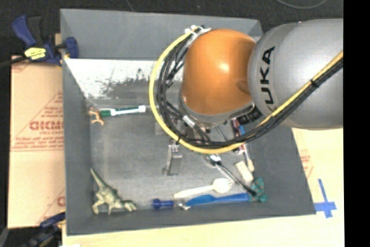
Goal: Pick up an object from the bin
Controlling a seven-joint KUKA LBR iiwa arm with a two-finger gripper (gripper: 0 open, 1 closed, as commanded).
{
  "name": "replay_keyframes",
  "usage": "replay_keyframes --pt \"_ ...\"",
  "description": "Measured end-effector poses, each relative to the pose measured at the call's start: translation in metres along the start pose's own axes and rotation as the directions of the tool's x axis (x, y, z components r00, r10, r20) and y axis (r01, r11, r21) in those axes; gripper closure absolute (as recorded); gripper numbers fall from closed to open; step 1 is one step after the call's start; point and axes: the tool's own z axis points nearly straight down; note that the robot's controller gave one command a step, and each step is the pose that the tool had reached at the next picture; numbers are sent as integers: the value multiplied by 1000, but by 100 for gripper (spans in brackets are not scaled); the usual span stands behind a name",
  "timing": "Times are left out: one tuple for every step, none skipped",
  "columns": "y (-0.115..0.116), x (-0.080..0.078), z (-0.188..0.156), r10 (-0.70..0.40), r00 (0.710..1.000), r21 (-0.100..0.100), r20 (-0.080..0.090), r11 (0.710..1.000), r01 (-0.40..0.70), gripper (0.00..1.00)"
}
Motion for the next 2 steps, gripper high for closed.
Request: replay_keyframes --pt "95 37 69 -341 940 -2 -3 940 341 0" --pt "106 32 72 82 997 -2 4 997 -82 0"
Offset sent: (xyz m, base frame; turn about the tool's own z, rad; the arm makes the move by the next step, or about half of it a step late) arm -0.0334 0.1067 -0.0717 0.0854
